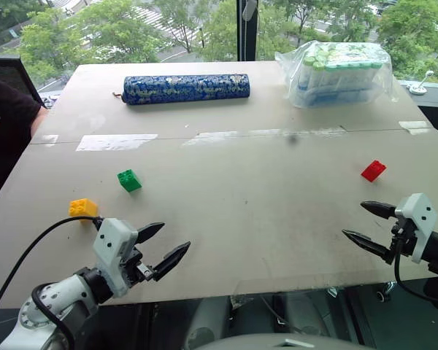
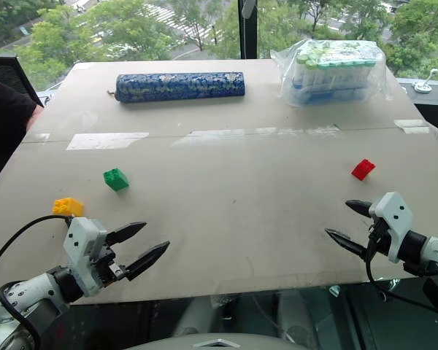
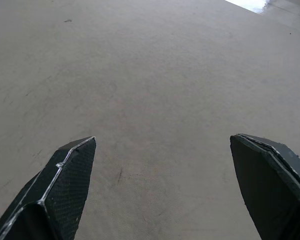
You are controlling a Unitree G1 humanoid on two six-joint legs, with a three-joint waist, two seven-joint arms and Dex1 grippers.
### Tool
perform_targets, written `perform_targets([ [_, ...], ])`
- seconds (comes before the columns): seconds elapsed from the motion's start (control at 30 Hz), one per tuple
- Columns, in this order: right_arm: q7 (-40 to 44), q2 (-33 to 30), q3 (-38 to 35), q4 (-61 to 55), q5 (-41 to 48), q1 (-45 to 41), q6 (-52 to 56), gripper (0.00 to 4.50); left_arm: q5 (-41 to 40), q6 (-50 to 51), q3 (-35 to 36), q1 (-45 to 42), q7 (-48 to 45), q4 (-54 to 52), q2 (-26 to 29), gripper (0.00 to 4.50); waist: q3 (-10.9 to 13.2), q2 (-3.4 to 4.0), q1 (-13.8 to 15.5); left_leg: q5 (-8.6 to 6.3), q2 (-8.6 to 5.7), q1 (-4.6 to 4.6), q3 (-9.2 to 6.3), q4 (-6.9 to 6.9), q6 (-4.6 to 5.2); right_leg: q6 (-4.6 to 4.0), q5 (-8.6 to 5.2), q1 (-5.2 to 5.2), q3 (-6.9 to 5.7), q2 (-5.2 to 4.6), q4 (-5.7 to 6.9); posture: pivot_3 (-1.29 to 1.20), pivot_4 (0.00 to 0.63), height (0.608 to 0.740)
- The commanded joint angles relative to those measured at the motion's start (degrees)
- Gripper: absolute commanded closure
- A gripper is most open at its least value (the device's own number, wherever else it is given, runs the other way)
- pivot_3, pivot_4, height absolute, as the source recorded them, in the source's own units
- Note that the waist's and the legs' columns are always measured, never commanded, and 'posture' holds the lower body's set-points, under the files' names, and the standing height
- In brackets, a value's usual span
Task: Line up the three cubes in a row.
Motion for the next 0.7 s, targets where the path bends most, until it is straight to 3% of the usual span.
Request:
perform_targets([
  [0.03,-3.6,-0.5,-2.2,-0.7,-1.2,-2.3,0.9,0.10,-1.7,-0.2,-1.2,-2.8,0.3,-1.3,0.1,0.11,0.0,0.01,0.0,0.00,0.00,0.00,0.00,0.00,0.00,0.00,0.00,0.00,-0.01,0.00,0.00,0.00,0.150,0.740],
  [0.13,-10.1,-3.7,-1.4,0.2,-3.9,-9.1,9.0,0.10,-5.9,1.8,-3.9,-7.5,-2.2,-3.9,2.3,0.11,0.1,0.18,0.1,0.00,0.11,-0.03,0.05,0.04,-0.01,0.00,0.01,-0.04,-0.24,-0.04,-0.09,0.00,0.150,0.740],
  [0.27,-8.8,-9.1,2.1,7.2,-5.6,-18.2,13.7,0.10,-7.6,3.5,-7.0,-12.4,-5.1,-5.8,6.9,0.11,0.1,0.20,0.1,0.00,0.16,0.00,0.15,0.11,-0.01,-0.01,0.02,-0.02,-0.42,-0.14,-0.16,0.00,0.150,0.740],
  [0.37,-5.6,-12.8,14.2,25.5,-13.3,-36.5,16.0,0.10,-11.3,6.6,-10.6,-20.9,-5.3,-6.5,9.2,0.11,0.4,0.49,0.3,-0.19,0.18,0.07,0.31,0.26,0.00,-0.31,0.24,0.03,-0.70,-0.22,-0.20,0.00,0.150,0.740],
  [0.53,-1.4,-10.3,24.5,43.3,-19.3,-52.4,15.7,0.10,-13.0,6.5,-11.8,-23.7,-6.5,-5.9,10.0,0.11,0.4,0.34,0.1,-0.14,0.21,0.00,0.39,0.38,0.22,-0.42,0.44,0.11,-0.86,-0.25,-0.21,0.00,0.150,0.740],
  [0.7,1.2,-7.7,29.5,55.5,-24.0,-59.3,13.5,0.10,-11.9,4.8,-12.4,-24.0,-8.2,-4.8,9.7,0.11,0.5,0.35,0.8,-0.11,0.21,-0.04,0.38,0.38,-0.04,-0.45,0.48,0.09,-0.91,-0.21,-0.26,0.00,0.150,0.740],
])
